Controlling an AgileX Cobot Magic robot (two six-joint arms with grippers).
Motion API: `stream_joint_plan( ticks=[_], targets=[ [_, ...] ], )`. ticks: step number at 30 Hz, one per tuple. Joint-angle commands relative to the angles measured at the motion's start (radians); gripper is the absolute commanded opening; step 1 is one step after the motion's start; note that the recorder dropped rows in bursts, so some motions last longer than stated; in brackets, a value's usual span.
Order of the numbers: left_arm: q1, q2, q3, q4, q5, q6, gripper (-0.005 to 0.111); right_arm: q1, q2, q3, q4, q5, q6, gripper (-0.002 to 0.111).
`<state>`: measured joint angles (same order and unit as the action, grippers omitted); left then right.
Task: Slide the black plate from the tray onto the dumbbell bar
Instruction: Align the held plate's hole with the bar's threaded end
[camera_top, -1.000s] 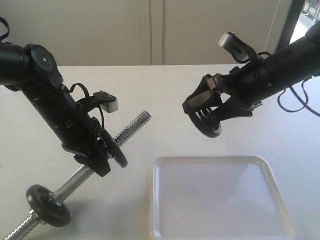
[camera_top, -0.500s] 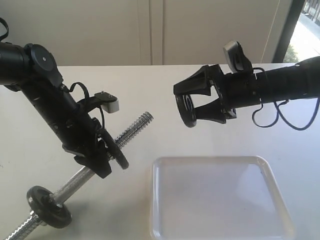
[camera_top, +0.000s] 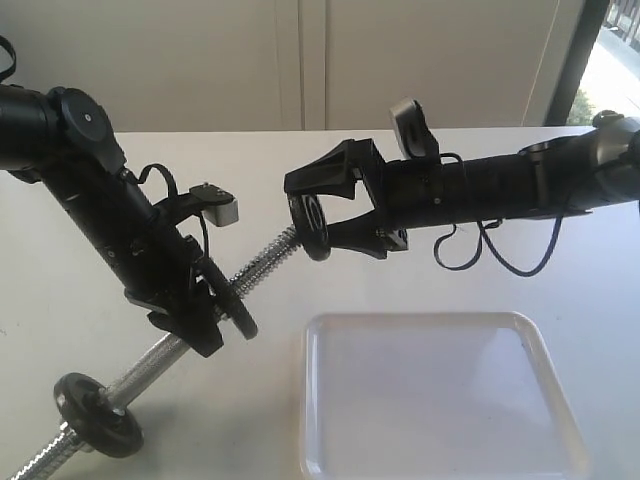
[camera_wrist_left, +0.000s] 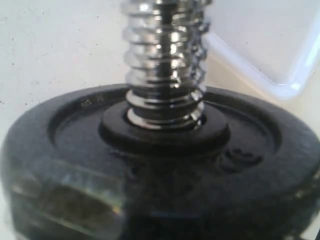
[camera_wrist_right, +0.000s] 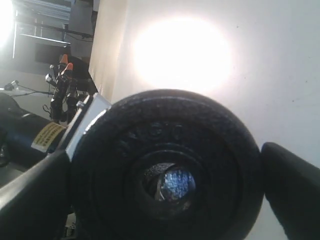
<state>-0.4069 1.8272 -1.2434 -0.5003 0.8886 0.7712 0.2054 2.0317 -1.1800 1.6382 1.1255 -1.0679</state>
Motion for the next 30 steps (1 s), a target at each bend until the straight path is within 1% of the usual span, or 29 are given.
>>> stream_joint_plan(
  ticks=[1,5,10,19,23,26,30],
  targets=[
    [-0.004,-0.045,-0.012,-0.127,0.09,-0.011,0.0,0.018,-0.013,-0.005,0.101,0.019,-0.03,0.0],
    [-0.004,-0.045,-0.012,-0.127,0.09,-0.011,0.0,0.036,-0.013,-0.005,0.095,-0.021,-0.03,0.0],
    [-0.004,-0.045,-0.012,-0.127,0.09,-0.011,0.0,0.055,-0.013,-0.005,0.095,-0.03,-0.03,0.0],
    [-0.004,-0.045,-0.012,-0.127,0.09,-0.011,0.0,0.041,-0.013,-0.005,0.043,-0.025,-0.028,0.0],
    [-0.004,-0.045,-0.012,-0.127,0.09,-0.011,0.0,0.014,-0.013,-0.022,-0.003,0.017,-0.027,0.0],
    [-0.004,-0.045,-0.012,-0.127,0.09,-0.011,0.0,-0.002,-0.013,-0.044,-0.028,0.096,-0.016,0.0],
    [-0.004,-0.045,-0.012,-0.127,0.092,-0.011,0.0,-0.002,-0.013,-0.046,-0.048,0.096,-0.002,0.0]
  ],
)
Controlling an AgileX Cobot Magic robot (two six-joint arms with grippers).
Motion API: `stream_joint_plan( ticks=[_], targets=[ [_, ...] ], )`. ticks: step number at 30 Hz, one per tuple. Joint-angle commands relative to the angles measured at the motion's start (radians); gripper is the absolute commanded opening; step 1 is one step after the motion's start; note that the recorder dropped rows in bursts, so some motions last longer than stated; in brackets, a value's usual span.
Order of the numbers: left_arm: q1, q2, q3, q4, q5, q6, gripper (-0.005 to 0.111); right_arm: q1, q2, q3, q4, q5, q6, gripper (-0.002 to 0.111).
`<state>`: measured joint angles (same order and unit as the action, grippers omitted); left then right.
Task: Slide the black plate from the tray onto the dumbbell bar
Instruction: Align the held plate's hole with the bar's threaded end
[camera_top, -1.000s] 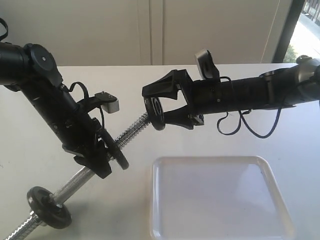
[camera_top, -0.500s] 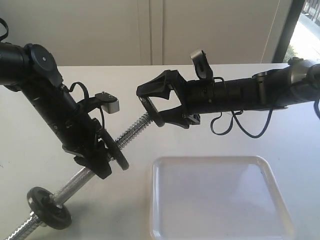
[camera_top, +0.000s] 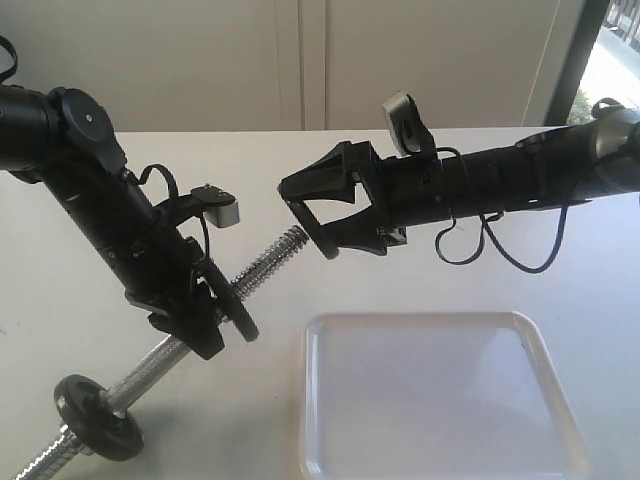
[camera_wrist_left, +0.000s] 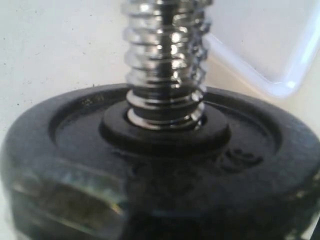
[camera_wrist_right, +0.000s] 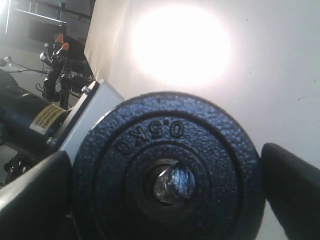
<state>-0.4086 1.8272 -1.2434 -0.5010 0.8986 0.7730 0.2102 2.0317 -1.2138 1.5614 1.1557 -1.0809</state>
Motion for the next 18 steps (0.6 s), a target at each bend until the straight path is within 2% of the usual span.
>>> stream_joint_plan(
  ticks=[1,18],
  targets=[
    [-0.002,-0.045,-0.012,-0.126,0.082,-0.013,0.0,-0.006,-0.013,-0.012,0.029,0.065,0.011,0.0],
    [-0.002,-0.045,-0.012,-0.126,0.082,-0.013,0.0,-0.006,0.043,-0.012,-0.002,0.065,0.012,0.0]
  ],
)
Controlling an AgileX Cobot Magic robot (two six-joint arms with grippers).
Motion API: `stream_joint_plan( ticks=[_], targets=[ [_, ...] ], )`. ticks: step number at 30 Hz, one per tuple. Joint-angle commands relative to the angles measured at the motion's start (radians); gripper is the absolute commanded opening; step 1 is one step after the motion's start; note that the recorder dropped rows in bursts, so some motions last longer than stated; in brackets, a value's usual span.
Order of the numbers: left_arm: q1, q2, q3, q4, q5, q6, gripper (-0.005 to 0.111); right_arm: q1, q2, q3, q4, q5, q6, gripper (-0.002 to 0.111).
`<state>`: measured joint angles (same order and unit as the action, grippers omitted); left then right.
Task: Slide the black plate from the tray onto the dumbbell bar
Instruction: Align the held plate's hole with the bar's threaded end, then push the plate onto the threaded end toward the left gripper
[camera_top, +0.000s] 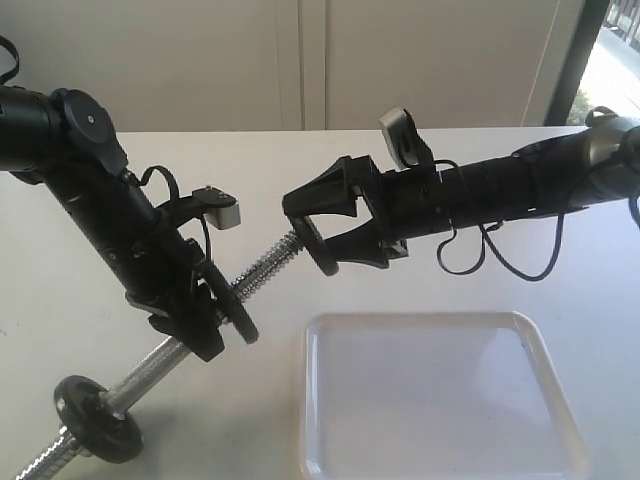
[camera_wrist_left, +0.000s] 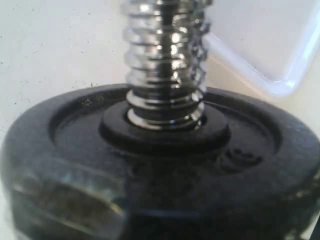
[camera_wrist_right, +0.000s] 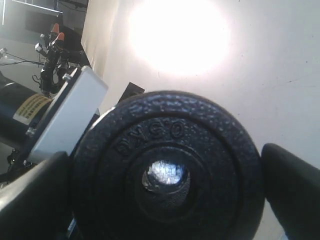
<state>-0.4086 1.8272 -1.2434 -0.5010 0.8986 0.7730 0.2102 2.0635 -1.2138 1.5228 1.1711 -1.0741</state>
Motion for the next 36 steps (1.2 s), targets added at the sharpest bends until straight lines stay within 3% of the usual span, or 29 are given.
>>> stream_joint_plan(
  ticks=[1,19,36],
  targets=[
    [-0.002,-0.045,-0.012,-0.126,0.082,-0.013,0.0,-0.006,0.017,-0.012,0.042,0.05,0.005,0.0],
    [-0.002,-0.045,-0.012,-0.126,0.082,-0.011,0.0,-0.002,0.025,-0.012,0.124,0.05,0.003,0.0],
    [-0.002,-0.045,-0.012,-0.126,0.105,0.043,0.0,-0.002,0.025,-0.012,-0.013,0.05,0.059,0.0]
  ],
)
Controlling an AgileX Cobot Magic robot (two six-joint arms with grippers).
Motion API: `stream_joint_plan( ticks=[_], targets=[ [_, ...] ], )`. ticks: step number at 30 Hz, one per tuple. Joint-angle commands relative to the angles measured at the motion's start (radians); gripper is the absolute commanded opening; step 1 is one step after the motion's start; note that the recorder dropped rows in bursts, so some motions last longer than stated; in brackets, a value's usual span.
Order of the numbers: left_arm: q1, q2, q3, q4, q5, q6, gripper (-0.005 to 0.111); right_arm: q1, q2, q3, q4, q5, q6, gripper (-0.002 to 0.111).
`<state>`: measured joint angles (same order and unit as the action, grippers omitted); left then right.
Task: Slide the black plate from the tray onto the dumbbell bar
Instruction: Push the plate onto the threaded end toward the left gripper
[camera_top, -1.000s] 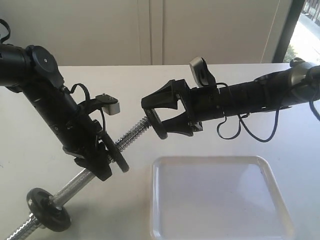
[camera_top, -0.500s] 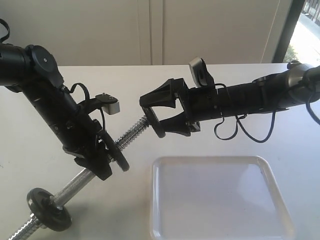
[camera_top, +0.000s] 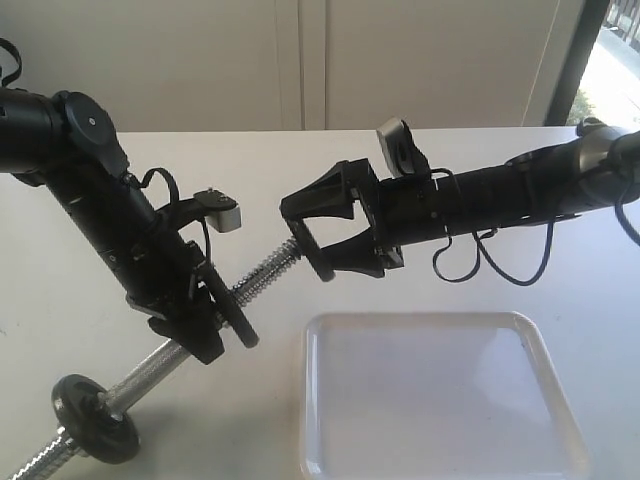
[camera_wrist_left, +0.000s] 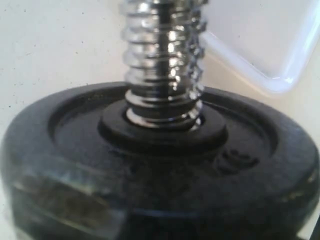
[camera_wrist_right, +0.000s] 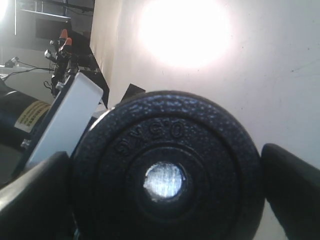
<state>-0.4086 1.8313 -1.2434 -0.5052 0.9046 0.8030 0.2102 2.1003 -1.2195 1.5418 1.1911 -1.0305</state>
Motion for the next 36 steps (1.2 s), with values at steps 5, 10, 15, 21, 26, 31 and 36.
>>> stream_joint_plan(
  ticks=[5,10,15,21,26,31,36],
  targets=[
    [-0.002,-0.049,-0.012,-0.122,0.101,0.017,0.0,-0.002,-0.012,-0.007,-0.056,0.03,0.023,0.0],
    [-0.002,-0.049,-0.012,-0.122,0.1,0.025,0.0,0.012,-0.014,-0.007,-0.098,0.03,0.039,0.0],
    [-0.002,-0.049,-0.012,-0.122,0.1,0.027,0.0,0.03,-0.014,-0.007,-0.103,0.03,0.039,0.0],
    [-0.002,-0.049,-0.012,-0.122,0.098,0.029,0.0,0.03,-0.014,-0.007,-0.101,0.03,0.04,0.0],
    [-0.002,-0.049,-0.012,-0.127,0.092,0.027,0.0,0.053,-0.014,-0.007,-0.096,0.03,0.04,0.0],
    [-0.002,-0.049,-0.012,-0.137,0.091,0.027,0.0,0.069,-0.014,-0.007,-0.059,0.03,0.026,0.0],
    [-0.002,-0.049,-0.012,-0.137,0.089,0.027,0.0,0.069,-0.014,-0.005,-0.048,0.03,0.022,0.0]
  ],
)
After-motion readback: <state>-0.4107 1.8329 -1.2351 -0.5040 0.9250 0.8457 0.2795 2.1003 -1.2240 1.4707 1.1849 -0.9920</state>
